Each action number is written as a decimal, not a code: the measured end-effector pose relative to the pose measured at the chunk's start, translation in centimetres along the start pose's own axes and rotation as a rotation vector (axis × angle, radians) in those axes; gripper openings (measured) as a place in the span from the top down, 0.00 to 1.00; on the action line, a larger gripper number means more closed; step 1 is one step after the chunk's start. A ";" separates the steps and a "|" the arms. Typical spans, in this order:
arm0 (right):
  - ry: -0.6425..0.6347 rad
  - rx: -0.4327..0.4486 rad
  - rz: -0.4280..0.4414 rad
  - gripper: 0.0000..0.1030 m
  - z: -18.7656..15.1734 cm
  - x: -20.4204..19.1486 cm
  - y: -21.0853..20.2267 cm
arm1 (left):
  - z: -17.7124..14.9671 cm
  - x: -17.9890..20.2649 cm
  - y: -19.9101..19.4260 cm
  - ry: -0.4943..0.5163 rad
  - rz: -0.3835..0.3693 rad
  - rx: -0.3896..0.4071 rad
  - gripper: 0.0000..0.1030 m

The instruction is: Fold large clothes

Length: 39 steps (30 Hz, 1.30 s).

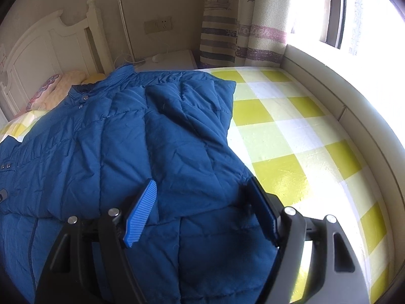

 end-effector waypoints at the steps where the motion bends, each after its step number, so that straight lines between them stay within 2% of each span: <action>1: -0.002 0.036 -0.002 0.29 0.2 -0.2 -0.8 | 0.4 -0.1 -1.0 0.019 0.054 0.060 0.10; 3: -0.035 0.065 0.027 0.29 0.7 -1.7 -1.7 | 1.3 -0.1 -2.8 0.045 0.105 0.174 0.09; 4: -0.075 0.056 0.041 0.29 0.8 -2.9 -1.6 | 1.9 0.2 -3.1 0.052 0.096 0.198 0.09; 7: -0.251 0.021 0.056 0.28 0.5 -7.1 -0.5 | 3.0 1.9 -1.7 0.064 0.021 0.165 0.08; 9: -0.339 -0.067 0.008 0.24 -0.6 -8.6 1.4 | 2.7 3.5 0.4 0.108 0.016 0.114 0.08; 11: -0.289 -0.100 0.008 0.17 -0.5 -7.8 2.1 | 1.6 4.9 3.2 0.168 0.013 0.031 0.08; 13: -0.214 -0.141 0.031 0.09 -0.2 -6.0 2.4 | 0.2 5.6 5.1 0.217 0.031 -0.011 0.06; 16: -0.142 -0.154 0.113 0.10 0.0 -4.2 2.3 | 0.4 5.3 5.1 0.196 0.011 -0.017 0.05; 19: -0.095 -0.074 0.145 0.20 2.4 -3.2 1.4 | 0.3 5.3 5.3 0.201 0.021 -0.019 0.05; 22: -0.017 0.005 0.168 0.20 5.6 -2.8 2.1 | 0.1 5.8 5.3 0.228 0.049 -0.013 0.05; 24: -0.023 -0.020 0.197 0.21 6.6 -3.7 4.2 | 0.2 5.9 5.2 0.230 0.052 -0.010 0.05; 26: -0.096 -0.074 0.163 0.24 6.3 -4.8 7.0 | 0.3 5.8 5.2 0.221 0.045 -0.009 0.05; 27: -0.136 -0.123 0.129 0.23 5.5 -5.1 8.5 | 0.3 5.7 5.1 0.217 0.042 -0.009 0.05; 28: -0.139 -0.178 0.133 0.19 4.6 -5.0 9.8 | 0.3 5.7 5.1 0.215 0.039 -0.009 0.05; 31: -0.097 -0.203 0.131 0.18 4.9 -4.2 9.6 | 0.3 5.7 5.2 0.217 0.040 -0.011 0.05; 33: -0.104 -0.167 0.119 0.21 5.9 -4.3 8.9 | 0.3 5.7 5.2 0.215 0.038 -0.013 0.05; 36: -0.149 -0.064 0.101 0.20 8.2 -4.9 8.8 | 0.2 5.6 5.3 0.213 0.036 -0.016 0.05; 38: -0.148 -0.061 0.092 0.19 8.9 -5.1 10.1 | 0.2 5.6 5.3 0.211 0.035 -0.017 0.05; 39: -0.133 -0.095 0.101 0.18 8.8 -5.0 11.5 | 0.2 5.5 5.3 0.210 0.034 -0.017 0.05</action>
Point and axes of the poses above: each gripper's, at about its wrist camera, not at the fingertips, and y roughly the way its jaws point, x to its right, z to its top, the point moved 1 cm from there along y, roughly the way its jaws point, and after that the axes turned 10 degrees about x, right-handed, at the moved point
